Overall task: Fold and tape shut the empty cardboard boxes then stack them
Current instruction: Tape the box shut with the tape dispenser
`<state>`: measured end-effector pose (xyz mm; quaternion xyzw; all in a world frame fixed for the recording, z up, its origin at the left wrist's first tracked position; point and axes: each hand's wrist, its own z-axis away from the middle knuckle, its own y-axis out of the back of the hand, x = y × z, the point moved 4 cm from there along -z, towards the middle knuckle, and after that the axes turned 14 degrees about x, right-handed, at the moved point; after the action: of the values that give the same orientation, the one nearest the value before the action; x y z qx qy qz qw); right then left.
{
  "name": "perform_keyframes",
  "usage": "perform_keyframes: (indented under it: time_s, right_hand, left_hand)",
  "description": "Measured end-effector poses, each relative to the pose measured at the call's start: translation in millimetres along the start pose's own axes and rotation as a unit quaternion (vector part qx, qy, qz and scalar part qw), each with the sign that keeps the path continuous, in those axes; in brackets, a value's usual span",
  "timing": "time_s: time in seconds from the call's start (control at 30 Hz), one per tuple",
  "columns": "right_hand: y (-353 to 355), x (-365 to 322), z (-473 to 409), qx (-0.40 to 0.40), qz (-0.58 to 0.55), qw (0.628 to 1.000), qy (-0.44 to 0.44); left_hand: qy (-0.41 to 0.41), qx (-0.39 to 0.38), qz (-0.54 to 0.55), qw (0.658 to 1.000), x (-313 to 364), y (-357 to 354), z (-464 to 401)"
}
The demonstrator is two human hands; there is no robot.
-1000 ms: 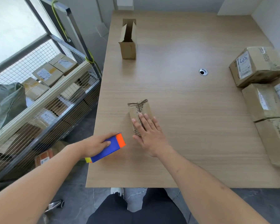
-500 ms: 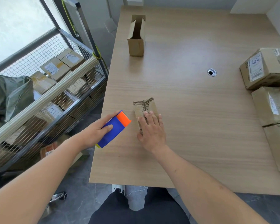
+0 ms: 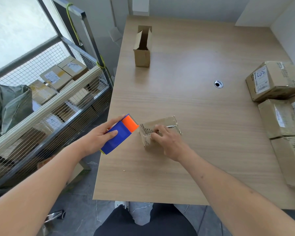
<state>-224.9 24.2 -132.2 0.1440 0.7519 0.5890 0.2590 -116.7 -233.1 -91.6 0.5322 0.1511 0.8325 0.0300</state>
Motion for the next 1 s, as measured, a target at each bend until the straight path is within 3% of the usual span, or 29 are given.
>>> perform_keyframes:
  time_s: [0.2, 0.4, 0.53, 0.67, 0.77, 0.87, 0.93, 1.0]
  right_hand:
    - [-5.0, -22.2, -24.1, 0.034, -0.004, 0.991, -0.127]
    - [-12.7, -38.6, -34.6, 0.032, 0.031, 0.99, -0.135]
    - [-7.1, -32.0, -24.2, 0.008, -0.077, 0.993, -0.094]
    - [-4.0, -16.0, -21.7, -0.028, -0.224, 0.97, -0.089]
    - [-1.0, -10.3, -25.3, -0.019, -0.33, 0.934, -0.133]
    - [13.9, -12.0, -29.5, 0.002, -0.45, 0.852, -0.266]
    - [18.8, -18.3, -30.6, -0.022, -0.522, 0.796, -0.305]
    - [19.2, -23.1, -29.1, -0.04, -0.547, 0.775, -0.314]
  left_hand:
    - [-0.004, -0.01, -0.009, 1.0, 4.5, 3.7, 0.7]
    - [-0.01, -0.03, -0.029, 0.999, 7.8, 4.2, 2.7]
    - [-0.023, -0.049, -0.062, 0.997, 14.5, 4.5, 5.3]
    - [-0.061, -0.078, -0.108, 0.989, 19.9, 3.3, 9.4]
    - [-0.089, -0.075, -0.145, 0.983, 23.7, 2.8, 10.9]
    - [-0.1, -0.074, -0.152, 0.98, 24.5, 0.5, 11.2]
    - [-0.103, -0.075, -0.154, 0.98, 26.6, -0.1, 11.7]
    - [-0.101, -0.076, -0.152, 0.98, 30.8, -1.1, 13.2]
